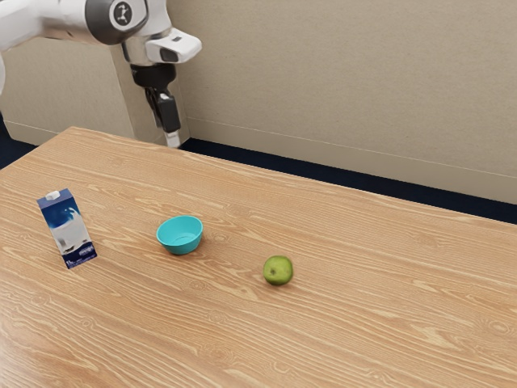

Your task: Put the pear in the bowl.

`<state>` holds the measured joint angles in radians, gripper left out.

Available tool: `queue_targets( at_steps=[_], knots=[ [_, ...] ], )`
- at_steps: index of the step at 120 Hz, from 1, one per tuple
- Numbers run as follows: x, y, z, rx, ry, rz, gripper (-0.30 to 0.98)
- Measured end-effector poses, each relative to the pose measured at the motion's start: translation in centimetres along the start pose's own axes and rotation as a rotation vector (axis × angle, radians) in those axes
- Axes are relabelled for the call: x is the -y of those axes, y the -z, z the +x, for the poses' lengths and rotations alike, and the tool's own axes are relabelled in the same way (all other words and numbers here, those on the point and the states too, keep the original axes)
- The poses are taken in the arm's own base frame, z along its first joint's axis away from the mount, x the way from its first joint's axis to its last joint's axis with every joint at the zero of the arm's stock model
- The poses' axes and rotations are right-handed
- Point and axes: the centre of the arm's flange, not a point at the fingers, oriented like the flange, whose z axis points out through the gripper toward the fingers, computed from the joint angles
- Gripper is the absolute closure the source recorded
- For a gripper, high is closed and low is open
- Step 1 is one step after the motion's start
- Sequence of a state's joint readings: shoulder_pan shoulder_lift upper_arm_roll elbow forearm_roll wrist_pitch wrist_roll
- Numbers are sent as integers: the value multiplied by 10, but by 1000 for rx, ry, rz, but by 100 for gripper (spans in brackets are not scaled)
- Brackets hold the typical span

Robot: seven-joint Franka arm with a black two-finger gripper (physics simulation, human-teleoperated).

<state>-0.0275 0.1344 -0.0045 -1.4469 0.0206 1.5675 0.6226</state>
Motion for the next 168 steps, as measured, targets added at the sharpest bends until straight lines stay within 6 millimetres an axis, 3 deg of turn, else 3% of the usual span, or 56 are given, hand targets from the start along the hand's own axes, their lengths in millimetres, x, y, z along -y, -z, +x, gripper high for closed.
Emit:
queue_targets(
  at_steps=[34, 52, 95, 117, 130, 142, 168],
  knots=[
    [-1, -1, 2, -1, -57, 3, 0],
    [-25, -9, 23, 5, -67, -10, 0],
    [-57, -83, 73, 88, 173, -132, 0],
    [-61, -104, 106, 88, 270, -122, 0],
    [-68, -135, 128, 76, 328, -108, 0],
    [-55, -184, 124, 98, 458, -121, 0],
    [-69, -242, 144, 79, 662, -143, 0]
  ],
)
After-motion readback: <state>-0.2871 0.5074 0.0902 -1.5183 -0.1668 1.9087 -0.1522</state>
